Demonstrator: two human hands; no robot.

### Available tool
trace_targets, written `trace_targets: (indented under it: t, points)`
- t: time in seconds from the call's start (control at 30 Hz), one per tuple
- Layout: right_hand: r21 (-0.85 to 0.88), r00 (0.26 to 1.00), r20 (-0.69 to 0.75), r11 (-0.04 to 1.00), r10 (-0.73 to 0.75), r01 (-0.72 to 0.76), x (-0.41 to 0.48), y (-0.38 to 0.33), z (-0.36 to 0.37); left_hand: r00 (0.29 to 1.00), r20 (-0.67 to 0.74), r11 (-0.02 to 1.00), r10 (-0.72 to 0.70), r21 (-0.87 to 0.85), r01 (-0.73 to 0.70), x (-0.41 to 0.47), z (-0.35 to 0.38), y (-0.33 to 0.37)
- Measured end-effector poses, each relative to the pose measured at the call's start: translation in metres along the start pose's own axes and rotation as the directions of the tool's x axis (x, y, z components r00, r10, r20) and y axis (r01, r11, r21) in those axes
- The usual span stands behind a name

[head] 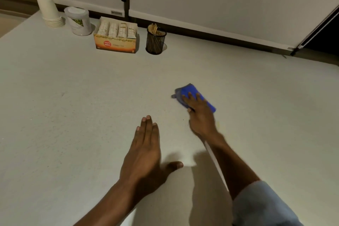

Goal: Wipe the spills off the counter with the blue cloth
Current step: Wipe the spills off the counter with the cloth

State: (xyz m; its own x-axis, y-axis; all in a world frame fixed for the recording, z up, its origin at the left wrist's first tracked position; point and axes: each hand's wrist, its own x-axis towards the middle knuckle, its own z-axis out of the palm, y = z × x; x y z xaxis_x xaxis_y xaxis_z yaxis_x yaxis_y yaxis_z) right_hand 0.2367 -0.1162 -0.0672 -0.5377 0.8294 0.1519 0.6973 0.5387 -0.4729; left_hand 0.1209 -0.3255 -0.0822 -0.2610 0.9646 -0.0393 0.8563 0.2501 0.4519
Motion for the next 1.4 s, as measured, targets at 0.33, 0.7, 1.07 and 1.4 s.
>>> trace_targets:
  t: [0.33, 0.7, 1.07, 1.4]
  points:
    - [-0.017, 0.999, -0.014, 0.999, 0.032, -0.033, -0.060, 0.065, -0.042, 1.000, -0.010, 0.999, -0.009, 0.033, 0.010, -0.005, 0.014, 0.006]
    - [-0.100, 0.984, 0.096, 0.983, -0.147, 0.157, -0.103, 0.021, -0.021, 0.999, -0.048, 0.999, 0.014, 0.042, -0.012, -0.012, 0.022, 0.033]
    - [0.004, 0.972, -0.073, 0.974, 0.225, -0.225, -0.093, 0.076, -0.078, 0.997, -0.046, 0.996, 0.057, 0.074, -0.053, -0.016, 0.025, 0.045]
    - [0.148, 0.997, -0.016, 0.986, 0.078, -0.075, -0.180, 0.073, -0.076, 0.997, 0.011, 0.997, 0.082, 0.012, -0.082, -0.020, 0.037, 0.056]
